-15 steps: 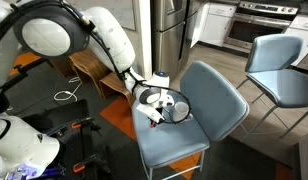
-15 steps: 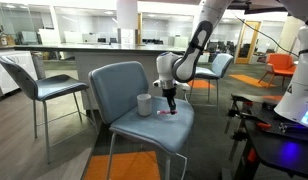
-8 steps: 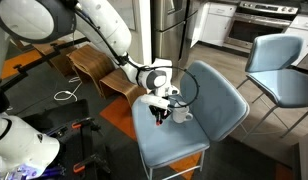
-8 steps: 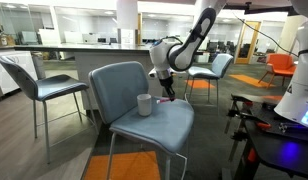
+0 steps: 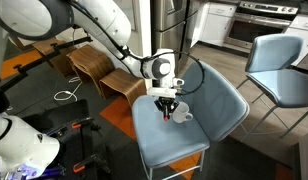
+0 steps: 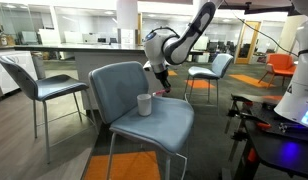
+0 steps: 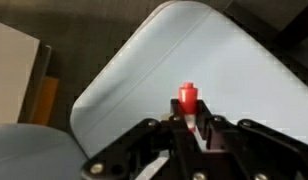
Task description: Put the red marker in the white mug
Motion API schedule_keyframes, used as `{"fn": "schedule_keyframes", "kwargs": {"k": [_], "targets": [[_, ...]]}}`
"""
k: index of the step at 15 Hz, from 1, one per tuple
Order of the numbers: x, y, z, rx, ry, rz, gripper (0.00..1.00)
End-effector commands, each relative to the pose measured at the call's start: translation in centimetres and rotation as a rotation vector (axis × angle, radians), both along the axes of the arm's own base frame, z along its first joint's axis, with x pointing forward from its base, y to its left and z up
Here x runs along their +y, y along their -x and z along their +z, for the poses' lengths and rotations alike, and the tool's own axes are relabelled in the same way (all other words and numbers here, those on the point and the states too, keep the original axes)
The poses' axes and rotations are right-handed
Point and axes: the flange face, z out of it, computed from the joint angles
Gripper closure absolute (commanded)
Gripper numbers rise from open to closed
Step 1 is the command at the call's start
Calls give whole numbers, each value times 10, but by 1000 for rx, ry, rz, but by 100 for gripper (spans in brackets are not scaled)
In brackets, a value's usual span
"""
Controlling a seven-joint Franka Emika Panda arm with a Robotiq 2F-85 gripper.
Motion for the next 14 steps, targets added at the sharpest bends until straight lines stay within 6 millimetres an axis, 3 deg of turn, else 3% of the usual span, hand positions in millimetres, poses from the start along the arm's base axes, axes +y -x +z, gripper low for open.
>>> {"fn": "schedule_keyframes", "kwargs": {"k": [1,10,14], "targets": [[5,-10,10,-1,73,10,95],[31,-33,27,-39,132,100,95],[40,-42,18,-30,207,153,95]]}}
